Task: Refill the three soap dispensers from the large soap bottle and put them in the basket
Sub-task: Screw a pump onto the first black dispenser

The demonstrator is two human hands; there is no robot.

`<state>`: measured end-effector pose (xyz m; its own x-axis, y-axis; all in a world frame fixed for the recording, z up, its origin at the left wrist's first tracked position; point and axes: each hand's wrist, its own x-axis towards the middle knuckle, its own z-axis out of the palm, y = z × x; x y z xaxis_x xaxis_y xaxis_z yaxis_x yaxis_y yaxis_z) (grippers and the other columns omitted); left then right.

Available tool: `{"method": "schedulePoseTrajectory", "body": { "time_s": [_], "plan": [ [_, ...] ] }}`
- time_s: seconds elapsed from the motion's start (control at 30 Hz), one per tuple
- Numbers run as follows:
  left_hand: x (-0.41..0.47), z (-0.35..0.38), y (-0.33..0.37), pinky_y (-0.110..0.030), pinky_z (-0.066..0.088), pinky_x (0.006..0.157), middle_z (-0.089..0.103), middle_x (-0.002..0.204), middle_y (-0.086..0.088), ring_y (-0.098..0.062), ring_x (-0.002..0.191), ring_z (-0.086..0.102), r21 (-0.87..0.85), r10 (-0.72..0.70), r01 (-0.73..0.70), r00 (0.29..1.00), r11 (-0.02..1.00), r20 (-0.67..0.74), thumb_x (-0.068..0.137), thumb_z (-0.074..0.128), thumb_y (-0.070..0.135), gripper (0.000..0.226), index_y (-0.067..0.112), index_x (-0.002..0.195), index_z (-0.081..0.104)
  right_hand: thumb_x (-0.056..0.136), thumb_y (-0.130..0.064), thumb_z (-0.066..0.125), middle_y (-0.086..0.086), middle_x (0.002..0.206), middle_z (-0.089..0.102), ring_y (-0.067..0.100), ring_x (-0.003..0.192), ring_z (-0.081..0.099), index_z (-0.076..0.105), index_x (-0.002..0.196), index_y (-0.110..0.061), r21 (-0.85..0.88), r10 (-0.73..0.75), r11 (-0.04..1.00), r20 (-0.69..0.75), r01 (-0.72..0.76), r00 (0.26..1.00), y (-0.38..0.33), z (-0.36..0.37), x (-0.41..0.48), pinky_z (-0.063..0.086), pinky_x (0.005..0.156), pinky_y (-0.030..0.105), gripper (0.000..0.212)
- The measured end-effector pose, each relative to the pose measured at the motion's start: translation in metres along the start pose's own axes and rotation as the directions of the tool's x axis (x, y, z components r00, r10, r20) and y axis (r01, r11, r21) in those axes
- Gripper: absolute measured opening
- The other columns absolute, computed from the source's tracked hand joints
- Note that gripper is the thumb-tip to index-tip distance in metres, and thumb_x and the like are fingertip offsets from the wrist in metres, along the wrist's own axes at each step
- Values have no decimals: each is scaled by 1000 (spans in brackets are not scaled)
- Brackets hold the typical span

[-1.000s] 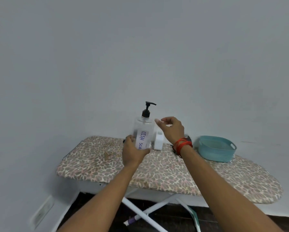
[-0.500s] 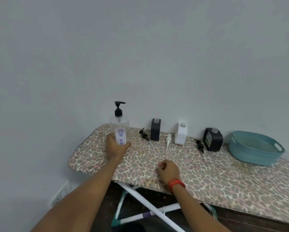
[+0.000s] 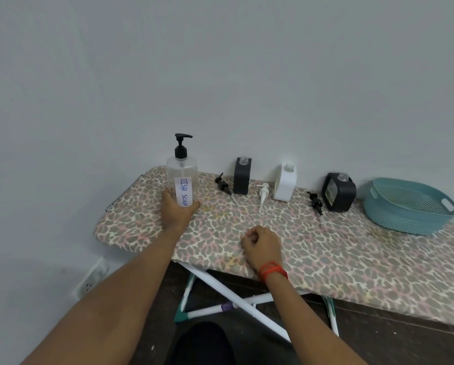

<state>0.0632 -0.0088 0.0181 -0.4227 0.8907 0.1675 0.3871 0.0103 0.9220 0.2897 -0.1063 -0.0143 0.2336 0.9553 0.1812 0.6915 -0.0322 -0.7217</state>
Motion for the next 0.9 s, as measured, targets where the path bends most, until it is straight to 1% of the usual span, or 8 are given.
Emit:
{"method": "schedulePoseTrajectory", "body": {
  "time_s": [0.17, 0.3, 0.37, 0.47, 0.57, 0.7, 0.8, 0.9],
  "plan": [
    [-1, -4, 3, -34, 49, 80, 62, 124, -14, -31, 106, 65, -21, -53, 53, 998, 998, 28, 66, 96, 24, 88, 4, 134, 43, 81, -37, 66, -10, 81, 58, 15, 86, 57, 62, 85, -28, 40, 13, 999, 7, -14, 1000, -1, -3, -1, 49, 91, 41, 10],
    [-17, -10, 1, -36, 48, 100, 55, 137, -13, -29, 123, 57, -25, -85, 86, 996, 996, 12, 64, 97, 27, 101, 6, 143, 38, 79, -35, 66, -10, 77, 59, 14, 82, 58, 63, 83, -28, 71, 27, 997, 6, -28, 1000, -2, -4, -2, 51, 88, 41, 9],
    [-44, -11, 1, -31, 43, 97, 53, 137, -12, -26, 121, 54, -63, -83, 77, 992, 995, -96, 73, 92, 23, 86, 5, 140, 41, 78, -35, 66, -9, 76, 59, 14, 82, 58, 62, 82, -28, 84, 28, 996, 2, -28, 1000, -2, -4, -2, 51, 87, 41, 9],
    [-87, -4, -1, -38, 48, 95, 56, 127, -5, -23, 115, 55, -74, 30, -48, 972, 996, -234, 86, 80, 20, 55, 12, 131, 49, 77, -34, 66, -8, 75, 59, 14, 80, 58, 63, 81, -28, 110, 37, 993, 0, -37, 999, -2, -5, -3, 52, 84, 37, 7],
    [-102, 8, 0, -30, 47, 95, 58, 118, 5, -12, 110, 55, 18, 253, -254, 967, 967, 39, 88, 75, 16, 38, 17, 122, 58, 79, -27, 67, -4, 74, 63, 13, 74, 61, 64, 78, -26, 203, 68, 977, -9, -64, 998, -6, -10, -5, 52, 74, 32, 3],
    [-84, 30, 15, -33, 48, 95, 61, 116, 3, -14, 110, 57, 206, 332, -459, 829, 864, 450, 86, 73, 23, 34, 17, 118, 66, 83, -21, 73, 1, 77, 67, 14, 70, 62, 67, 83, -21, 372, 151, 916, 22, -149, 988, -8, -19, -4, 48, 66, 21, 5],
    [-75, 44, 13, -32, 46, 96, 62, 124, -1, -18, 115, 56, 302, 311, -495, 813, 815, 493, 91, 67, 29, 38, 14, 126, 63, 85, -20, 74, 0, 82, 66, 12, 73, 61, 69, 90, -18, 445, 187, 875, 52, -190, 981, -5, -30, 6, 47, 66, 16, 7],
    [-74, 50, 5, -31, 45, 99, 65, 126, -3, -18, 116, 58, 297, 336, -499, 822, 814, 460, 95, 62, 32, 40, 12, 129, 64, 86, -20, 74, 3, 84, 66, 17, 76, 61, 69, 91, -18, 470, 212, 857, 53, -212, 976, -2, -43, 29, 54, 74, 30, 7]
  ]
}}
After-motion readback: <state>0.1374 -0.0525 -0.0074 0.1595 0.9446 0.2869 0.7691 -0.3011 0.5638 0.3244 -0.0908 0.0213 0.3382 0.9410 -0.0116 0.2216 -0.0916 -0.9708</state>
